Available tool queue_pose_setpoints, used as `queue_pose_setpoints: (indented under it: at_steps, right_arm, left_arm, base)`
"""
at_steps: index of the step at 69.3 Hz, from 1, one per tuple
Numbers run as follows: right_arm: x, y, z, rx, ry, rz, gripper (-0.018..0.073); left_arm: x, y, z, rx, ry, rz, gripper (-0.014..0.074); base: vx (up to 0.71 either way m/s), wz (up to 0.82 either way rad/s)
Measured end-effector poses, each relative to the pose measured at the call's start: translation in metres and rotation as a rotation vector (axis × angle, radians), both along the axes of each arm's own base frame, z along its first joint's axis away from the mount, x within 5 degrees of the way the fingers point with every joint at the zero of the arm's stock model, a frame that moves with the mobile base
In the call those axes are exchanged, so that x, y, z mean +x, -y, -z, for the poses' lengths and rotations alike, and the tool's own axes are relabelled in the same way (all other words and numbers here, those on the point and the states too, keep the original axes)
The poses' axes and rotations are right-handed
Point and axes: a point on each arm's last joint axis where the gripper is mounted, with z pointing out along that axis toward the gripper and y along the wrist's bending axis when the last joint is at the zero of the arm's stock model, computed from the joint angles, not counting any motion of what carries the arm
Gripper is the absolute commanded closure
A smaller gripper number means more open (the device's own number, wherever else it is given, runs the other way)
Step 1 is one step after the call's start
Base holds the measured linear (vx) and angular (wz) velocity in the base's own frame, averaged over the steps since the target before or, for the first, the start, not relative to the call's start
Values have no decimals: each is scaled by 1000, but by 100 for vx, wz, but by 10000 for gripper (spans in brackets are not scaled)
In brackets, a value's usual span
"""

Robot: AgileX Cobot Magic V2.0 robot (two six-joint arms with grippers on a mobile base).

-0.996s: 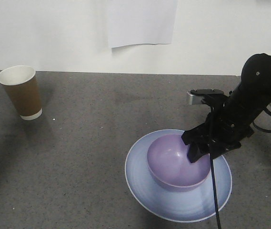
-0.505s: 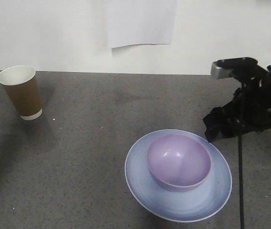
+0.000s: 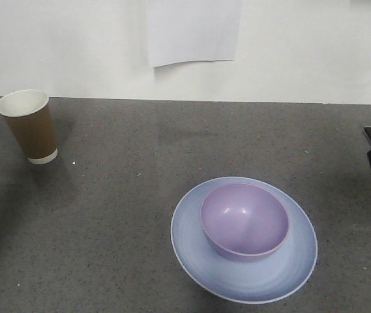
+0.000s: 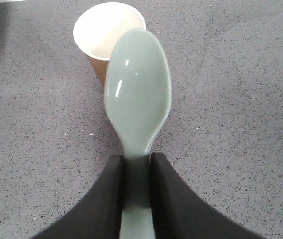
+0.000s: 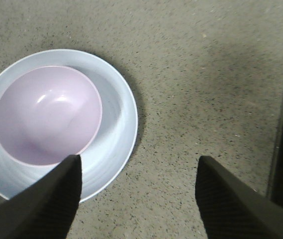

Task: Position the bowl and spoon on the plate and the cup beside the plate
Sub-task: 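Open the right gripper and lift it away from the bowl, then swing the left gripper with the spoon over the lilac bowl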

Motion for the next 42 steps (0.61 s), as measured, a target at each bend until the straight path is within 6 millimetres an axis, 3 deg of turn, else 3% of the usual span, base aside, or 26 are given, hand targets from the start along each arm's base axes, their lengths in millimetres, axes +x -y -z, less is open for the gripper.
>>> queue_pose_setpoints:
  at_steps: [14,42]
  right_arm:
    - [-24,6,-12,5,72,4,92]
    - [-24,8,-13,-16,80,13,92]
  left_arm:
    - [0,0,0,0,0,0,603]
    - [0,13,3,-17,-27,180,604]
  base:
    - [0,0]
    - [0,0]
